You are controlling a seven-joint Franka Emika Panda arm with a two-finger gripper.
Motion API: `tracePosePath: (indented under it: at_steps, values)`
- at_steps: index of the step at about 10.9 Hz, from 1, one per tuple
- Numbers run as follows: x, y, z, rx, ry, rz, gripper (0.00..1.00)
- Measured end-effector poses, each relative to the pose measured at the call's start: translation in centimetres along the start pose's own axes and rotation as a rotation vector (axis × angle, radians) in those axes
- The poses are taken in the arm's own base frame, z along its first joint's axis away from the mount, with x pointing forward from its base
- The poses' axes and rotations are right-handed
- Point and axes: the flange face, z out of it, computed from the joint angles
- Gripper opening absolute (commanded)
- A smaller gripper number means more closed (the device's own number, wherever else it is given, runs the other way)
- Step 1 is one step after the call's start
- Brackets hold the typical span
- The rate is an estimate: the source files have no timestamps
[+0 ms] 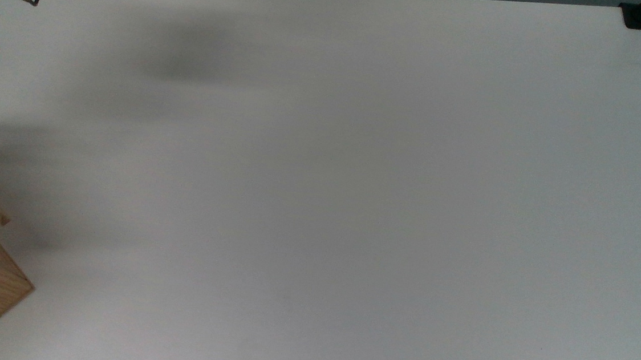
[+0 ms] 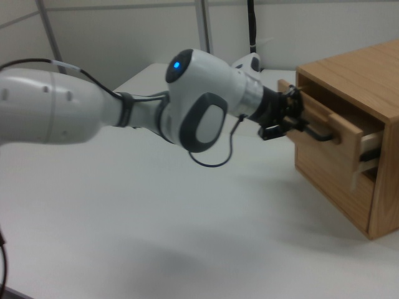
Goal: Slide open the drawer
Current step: 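Pull the handle outward, sliding the upper drawer open, then release the handle and lift the gripper away from the drawer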
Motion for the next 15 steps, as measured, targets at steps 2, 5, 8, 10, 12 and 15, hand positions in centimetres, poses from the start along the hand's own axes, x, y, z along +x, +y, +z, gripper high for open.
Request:
tracePosePath:
  at_steps: [2, 5, 8, 10, 12, 15]
  values:
    - [0.0, -1.0, -3.3, 0.104, 0.009, 0.014, 0.07]
    - [0.4, -1.7, -7.9, 0.274, 0.009, 0.017, 0.07]
    - [0.3, -0.8, -13.1, 0.396, 0.013, 0.015, 0.18]
    - [0.2, -1.0, -17.1, 0.509, 0.014, -0.003, 0.66]
    - [1.5, -2.2, -19.1, 0.617, 0.004, -0.018, 0.84]
    - [8.5, -3.8, -24.1, 0.772, -0.152, 0.255, 1.00]
